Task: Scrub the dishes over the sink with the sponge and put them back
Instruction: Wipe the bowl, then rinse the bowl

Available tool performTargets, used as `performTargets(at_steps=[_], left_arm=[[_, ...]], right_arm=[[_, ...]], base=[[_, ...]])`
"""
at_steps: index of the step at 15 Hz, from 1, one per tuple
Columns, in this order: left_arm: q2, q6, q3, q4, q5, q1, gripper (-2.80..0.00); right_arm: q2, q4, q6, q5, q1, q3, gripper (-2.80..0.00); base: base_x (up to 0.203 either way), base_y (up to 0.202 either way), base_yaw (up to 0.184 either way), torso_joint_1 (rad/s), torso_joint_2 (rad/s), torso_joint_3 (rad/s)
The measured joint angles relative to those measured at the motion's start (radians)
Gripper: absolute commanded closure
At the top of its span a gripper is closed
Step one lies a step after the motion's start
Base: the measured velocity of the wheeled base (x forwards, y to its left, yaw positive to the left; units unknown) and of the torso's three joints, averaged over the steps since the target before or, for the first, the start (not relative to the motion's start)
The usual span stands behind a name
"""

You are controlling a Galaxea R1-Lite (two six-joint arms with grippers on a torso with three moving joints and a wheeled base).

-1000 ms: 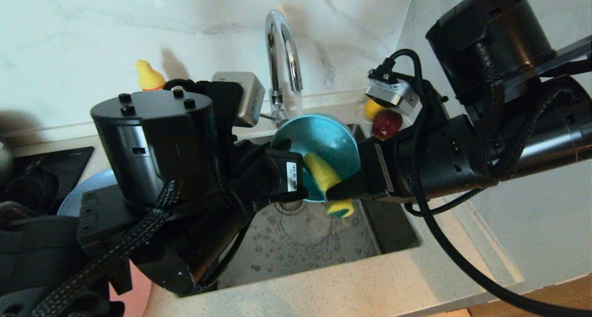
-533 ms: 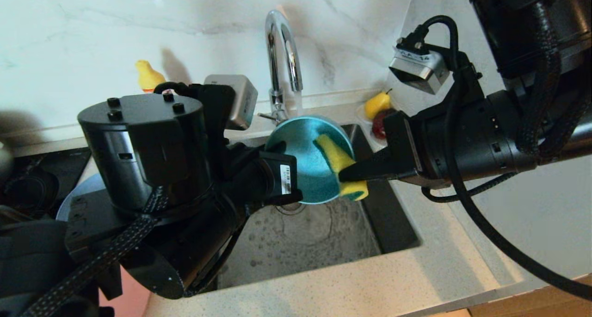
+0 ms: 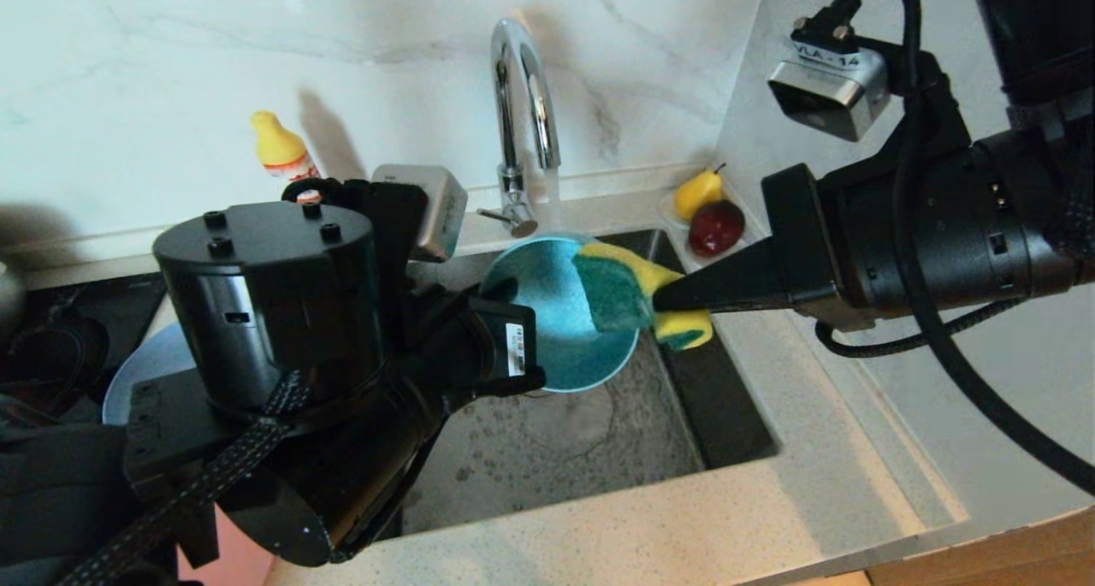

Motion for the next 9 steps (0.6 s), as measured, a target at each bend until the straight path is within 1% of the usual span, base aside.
performTargets(at_steps=[3, 6, 7, 9], left_arm=[[0.009, -0.001, 0.002, 0.001, -0.003, 0.034, 0.0], [0.031, -0.03, -0.001, 0.017, -0.011, 0.089, 0.0], [0.042, -0.035, -0.006, 0.032, -0.014, 0.111, 0.0], [0.059, -0.055, -0.019, 0.126, -0.054, 0.149, 0.0]], right_arm=[[-0.034, 0.018, 0.003, -0.002, 0.0, 0.011, 0.0], [-0.063, 0.041, 0.003, -0.003, 0.0, 0.011, 0.0], [-0.07, 0.055, 0.003, -0.003, 0.0, 0.011, 0.0], [-0.085, 0.083, 0.003, -0.003, 0.0, 0.013, 0.0]], base=[[0.0, 0.0, 0.0, 0.0, 0.0, 0.0], [0.0, 0.0, 0.0, 0.0, 0.0, 0.0], [0.0, 0.0, 0.0, 0.0, 0.0, 0.0], [0.0, 0.0, 0.0, 0.0, 0.0, 0.0]])
